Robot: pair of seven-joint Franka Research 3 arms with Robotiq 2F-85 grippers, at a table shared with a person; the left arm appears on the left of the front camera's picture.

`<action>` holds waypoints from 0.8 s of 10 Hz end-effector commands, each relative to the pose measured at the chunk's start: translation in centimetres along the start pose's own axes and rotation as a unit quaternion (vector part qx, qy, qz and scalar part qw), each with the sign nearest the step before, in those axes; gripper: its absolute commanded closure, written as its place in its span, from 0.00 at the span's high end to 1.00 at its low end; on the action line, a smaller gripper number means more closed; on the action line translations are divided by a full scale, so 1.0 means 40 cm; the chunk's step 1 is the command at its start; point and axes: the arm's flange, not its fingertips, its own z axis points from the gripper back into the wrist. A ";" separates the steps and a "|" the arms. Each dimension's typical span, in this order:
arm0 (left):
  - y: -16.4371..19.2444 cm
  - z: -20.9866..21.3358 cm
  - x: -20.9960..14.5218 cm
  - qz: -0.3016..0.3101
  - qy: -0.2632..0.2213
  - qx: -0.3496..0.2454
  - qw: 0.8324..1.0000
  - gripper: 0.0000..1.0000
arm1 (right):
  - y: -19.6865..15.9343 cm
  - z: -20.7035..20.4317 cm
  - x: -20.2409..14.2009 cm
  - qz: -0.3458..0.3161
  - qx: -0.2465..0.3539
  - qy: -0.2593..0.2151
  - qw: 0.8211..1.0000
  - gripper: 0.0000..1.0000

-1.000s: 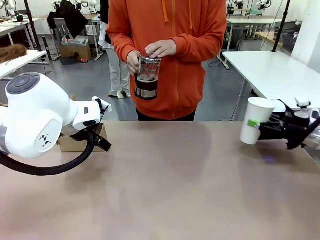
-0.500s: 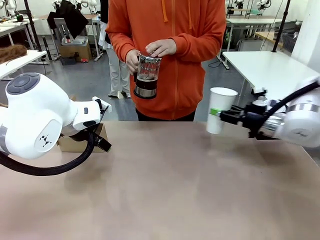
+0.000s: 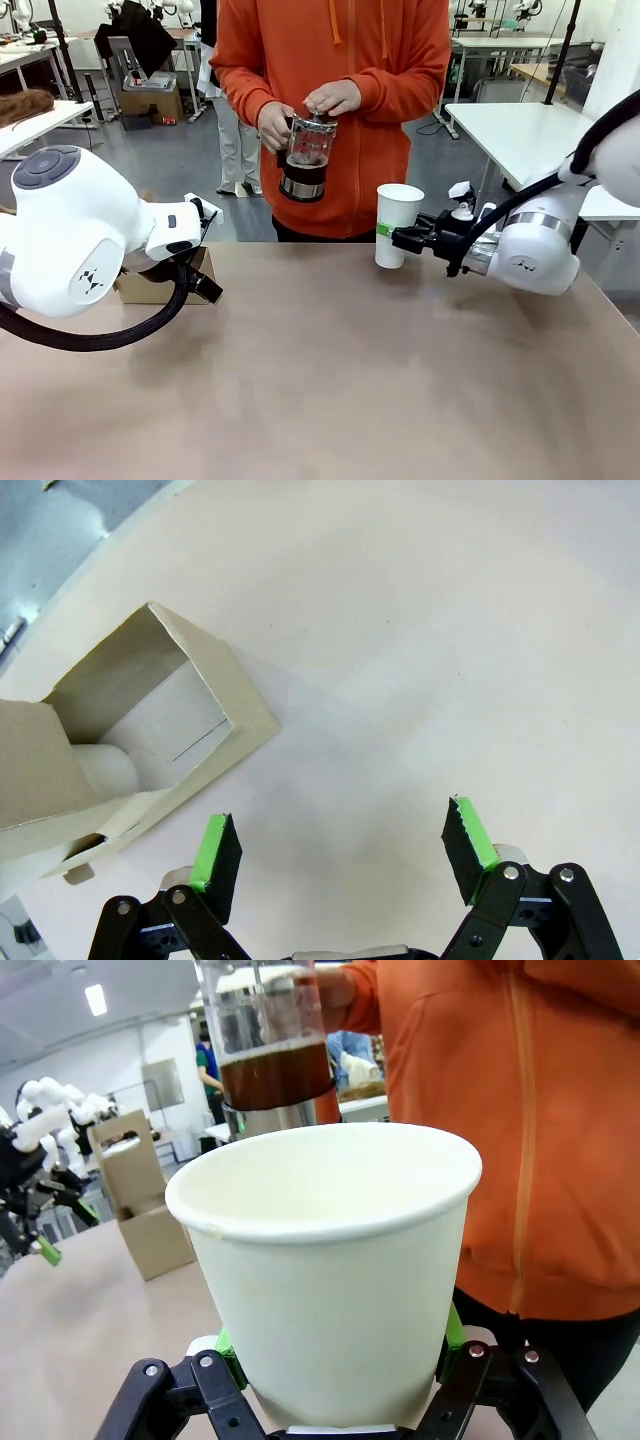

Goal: Pour a drink into a cup and package it in a carrier.
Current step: Pick up the 600 ml Paper Cup and place it in the middle top area of the table, then when a person places the Paper Cup Lid on the 600 ml Paper Cup , lift the 600 ml Paper Cup.

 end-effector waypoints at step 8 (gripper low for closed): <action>0.000 0.001 0.000 0.000 0.000 -0.001 1.000 1.00 | -0.015 -0.010 -0.010 0.004 -0.002 0.002 1.000 0.80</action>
